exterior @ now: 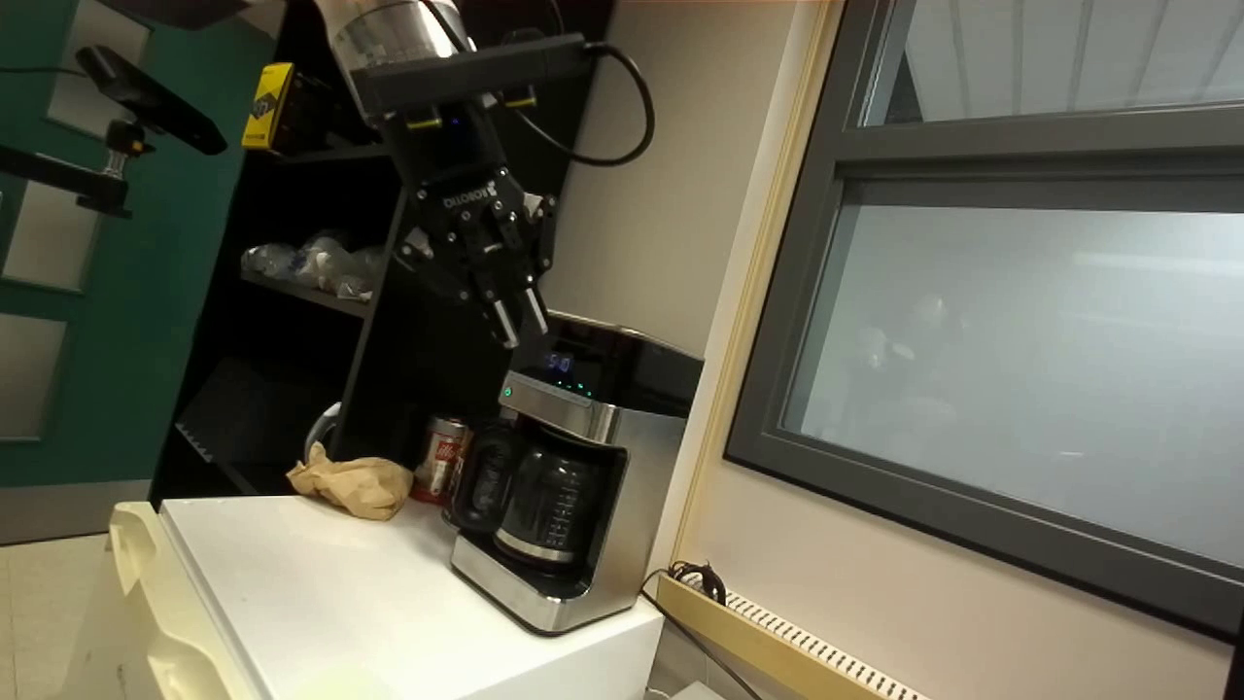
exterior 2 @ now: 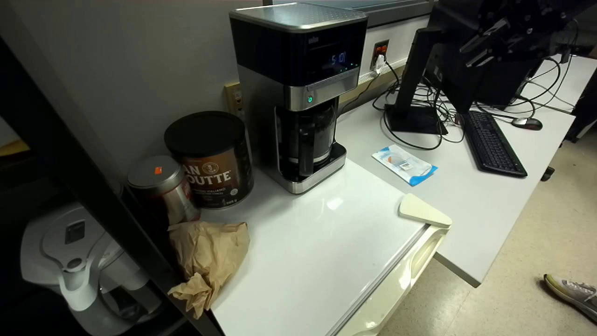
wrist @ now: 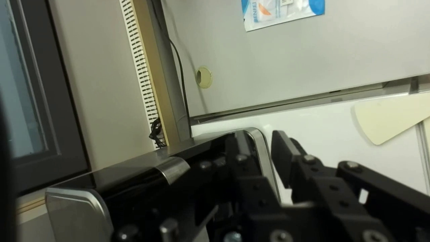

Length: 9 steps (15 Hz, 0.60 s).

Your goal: Press a button on the coffee maker

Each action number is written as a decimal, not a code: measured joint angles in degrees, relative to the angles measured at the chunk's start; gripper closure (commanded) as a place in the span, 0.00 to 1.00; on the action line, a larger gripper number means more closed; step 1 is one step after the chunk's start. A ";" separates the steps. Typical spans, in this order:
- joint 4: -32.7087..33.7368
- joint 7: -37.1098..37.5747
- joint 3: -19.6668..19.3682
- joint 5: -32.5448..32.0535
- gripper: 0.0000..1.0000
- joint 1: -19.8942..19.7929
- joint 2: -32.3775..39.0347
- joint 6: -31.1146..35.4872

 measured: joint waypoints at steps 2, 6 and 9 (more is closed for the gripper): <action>1.32 1.42 -0.47 -2.38 1.00 -0.01 1.56 1.94; 4.42 4.83 -1.13 -6.29 0.98 -0.01 4.96 4.51; 6.76 6.68 -1.28 -7.89 0.98 0.00 7.59 5.38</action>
